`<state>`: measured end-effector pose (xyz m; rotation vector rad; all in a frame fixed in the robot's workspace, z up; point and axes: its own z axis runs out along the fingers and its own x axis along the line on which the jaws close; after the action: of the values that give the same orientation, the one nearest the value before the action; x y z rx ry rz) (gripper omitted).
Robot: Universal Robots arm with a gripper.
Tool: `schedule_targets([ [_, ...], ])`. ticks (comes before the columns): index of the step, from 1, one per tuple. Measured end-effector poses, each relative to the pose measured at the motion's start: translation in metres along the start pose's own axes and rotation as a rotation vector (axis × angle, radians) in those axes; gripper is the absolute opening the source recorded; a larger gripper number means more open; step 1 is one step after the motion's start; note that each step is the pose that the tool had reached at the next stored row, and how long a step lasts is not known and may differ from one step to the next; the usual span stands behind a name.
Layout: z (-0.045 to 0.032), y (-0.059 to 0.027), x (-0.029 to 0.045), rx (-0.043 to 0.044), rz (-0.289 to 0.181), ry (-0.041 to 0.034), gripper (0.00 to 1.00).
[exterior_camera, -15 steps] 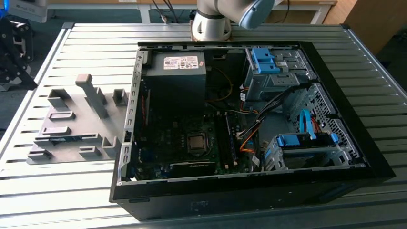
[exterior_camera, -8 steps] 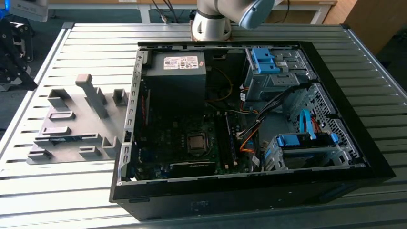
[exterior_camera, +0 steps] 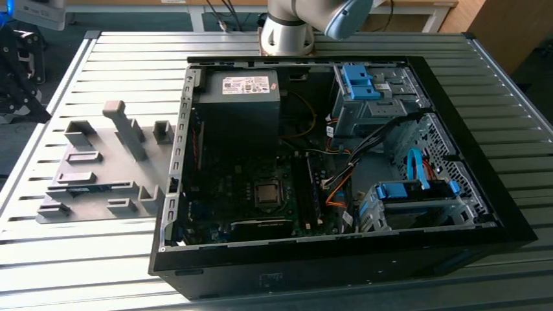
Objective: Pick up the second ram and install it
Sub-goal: 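Pick up the second ram and move it above second insertion slot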
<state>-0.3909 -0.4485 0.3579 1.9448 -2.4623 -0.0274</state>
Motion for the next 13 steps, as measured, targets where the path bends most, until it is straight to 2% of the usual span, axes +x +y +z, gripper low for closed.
schedule_targets([
  [3,0.0015,-0.0004,0.0016,0.0,-0.006,0.0001,0.16],
  [4,0.0022,-0.0004,0.0024,-0.0001,-0.01,0.0002,0.23],
  [5,0.0028,-0.0005,0.0031,-0.0001,-0.015,0.0002,0.23],
  [6,0.0034,-0.0006,0.0037,-0.0001,-0.02,0.0002,0.3],
  [13,0.005,-0.0007,0.0045,-0.0002,-0.026,0.0004,0.3],
])
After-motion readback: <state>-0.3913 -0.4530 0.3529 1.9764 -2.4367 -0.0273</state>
